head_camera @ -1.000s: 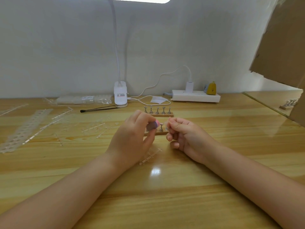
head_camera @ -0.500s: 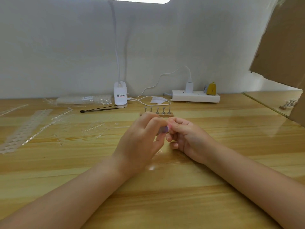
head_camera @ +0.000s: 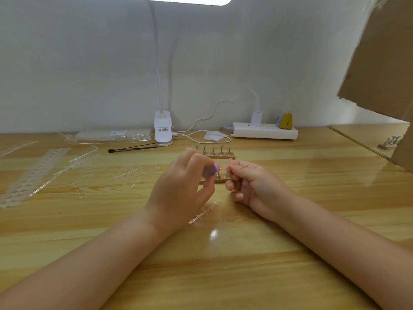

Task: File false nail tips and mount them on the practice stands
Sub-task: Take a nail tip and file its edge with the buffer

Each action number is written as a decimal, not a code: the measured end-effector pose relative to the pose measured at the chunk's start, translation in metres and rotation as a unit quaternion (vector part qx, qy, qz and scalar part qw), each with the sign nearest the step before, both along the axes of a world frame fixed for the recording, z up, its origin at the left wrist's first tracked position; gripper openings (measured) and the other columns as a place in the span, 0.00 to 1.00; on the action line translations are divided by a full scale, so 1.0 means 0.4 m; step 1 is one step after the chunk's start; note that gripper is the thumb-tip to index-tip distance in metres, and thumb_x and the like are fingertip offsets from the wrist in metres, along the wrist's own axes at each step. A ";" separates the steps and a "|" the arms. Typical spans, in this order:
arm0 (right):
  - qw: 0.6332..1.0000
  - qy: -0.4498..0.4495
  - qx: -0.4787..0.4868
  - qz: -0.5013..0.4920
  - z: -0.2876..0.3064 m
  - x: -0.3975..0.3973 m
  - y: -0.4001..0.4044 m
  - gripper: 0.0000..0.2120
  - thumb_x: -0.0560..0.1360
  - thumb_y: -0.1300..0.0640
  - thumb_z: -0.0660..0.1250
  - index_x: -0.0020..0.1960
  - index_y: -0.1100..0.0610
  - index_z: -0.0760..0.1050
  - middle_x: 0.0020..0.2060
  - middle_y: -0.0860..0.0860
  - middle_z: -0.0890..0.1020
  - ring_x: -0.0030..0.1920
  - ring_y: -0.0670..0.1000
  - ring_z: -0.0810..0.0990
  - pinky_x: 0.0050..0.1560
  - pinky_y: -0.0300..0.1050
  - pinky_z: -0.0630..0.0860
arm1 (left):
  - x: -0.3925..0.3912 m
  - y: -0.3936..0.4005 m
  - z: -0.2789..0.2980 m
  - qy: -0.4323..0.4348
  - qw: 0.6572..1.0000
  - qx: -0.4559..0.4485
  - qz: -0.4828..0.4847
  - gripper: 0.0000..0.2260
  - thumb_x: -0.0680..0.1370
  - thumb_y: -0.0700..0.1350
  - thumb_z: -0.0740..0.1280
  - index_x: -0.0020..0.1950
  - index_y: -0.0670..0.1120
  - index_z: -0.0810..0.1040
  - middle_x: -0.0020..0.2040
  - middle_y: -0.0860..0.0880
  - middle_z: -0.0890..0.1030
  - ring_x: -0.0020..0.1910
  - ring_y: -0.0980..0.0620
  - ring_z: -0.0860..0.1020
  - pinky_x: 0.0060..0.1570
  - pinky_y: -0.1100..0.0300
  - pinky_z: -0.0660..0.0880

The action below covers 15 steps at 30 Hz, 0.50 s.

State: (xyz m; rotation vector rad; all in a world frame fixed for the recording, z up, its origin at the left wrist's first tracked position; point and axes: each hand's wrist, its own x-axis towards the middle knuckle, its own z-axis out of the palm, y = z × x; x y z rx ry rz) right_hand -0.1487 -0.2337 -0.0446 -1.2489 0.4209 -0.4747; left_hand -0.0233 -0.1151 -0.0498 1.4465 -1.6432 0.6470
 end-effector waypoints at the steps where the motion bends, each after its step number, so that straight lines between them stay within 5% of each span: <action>1: 1.000 0.001 -0.008 0.000 -0.002 0.000 0.002 0.05 0.75 0.57 0.63 0.43 0.58 0.74 0.29 0.48 0.73 0.30 0.46 0.72 0.23 0.35 0.65 | -0.005 -0.001 0.003 0.001 0.999 -0.018 -0.032 0.08 0.72 0.34 0.70 0.50 0.36 0.75 0.44 0.42 0.77 0.41 0.46 0.78 0.40 0.51 0.77; 5: 0.999 0.004 -0.034 0.025 0.000 -0.002 0.007 0.11 0.68 0.55 0.66 0.47 0.60 0.76 0.32 0.50 0.77 0.30 0.45 0.72 0.25 0.35 0.66 | -0.026 -0.003 0.004 -0.048 0.995 -0.016 -0.083 0.11 0.74 0.39 0.67 0.54 0.45 0.69 0.46 0.42 0.78 0.43 0.47 0.78 0.42 0.55 0.77; 9: 1.000 -0.007 0.028 -0.005 0.001 -0.002 -0.003 0.05 0.76 0.59 0.62 0.43 0.59 0.74 0.31 0.50 0.71 0.30 0.46 0.71 0.24 0.35 0.64 | -0.016 0.004 0.004 -0.035 0.998 -0.015 -0.047 0.10 0.74 0.40 0.66 0.51 0.45 0.67 0.46 0.41 0.78 0.39 0.45 0.78 0.36 0.51 0.76; 15: 0.999 -0.007 0.027 -0.019 -0.001 0.000 0.000 0.06 0.77 0.58 0.63 0.43 0.59 0.74 0.27 0.46 0.76 0.29 0.45 0.71 0.22 0.35 0.64 | -0.021 0.005 0.007 -0.020 1.000 -0.010 -0.004 0.13 0.71 0.34 0.70 0.51 0.41 0.71 0.45 0.41 0.78 0.41 0.44 0.78 0.37 0.52 0.76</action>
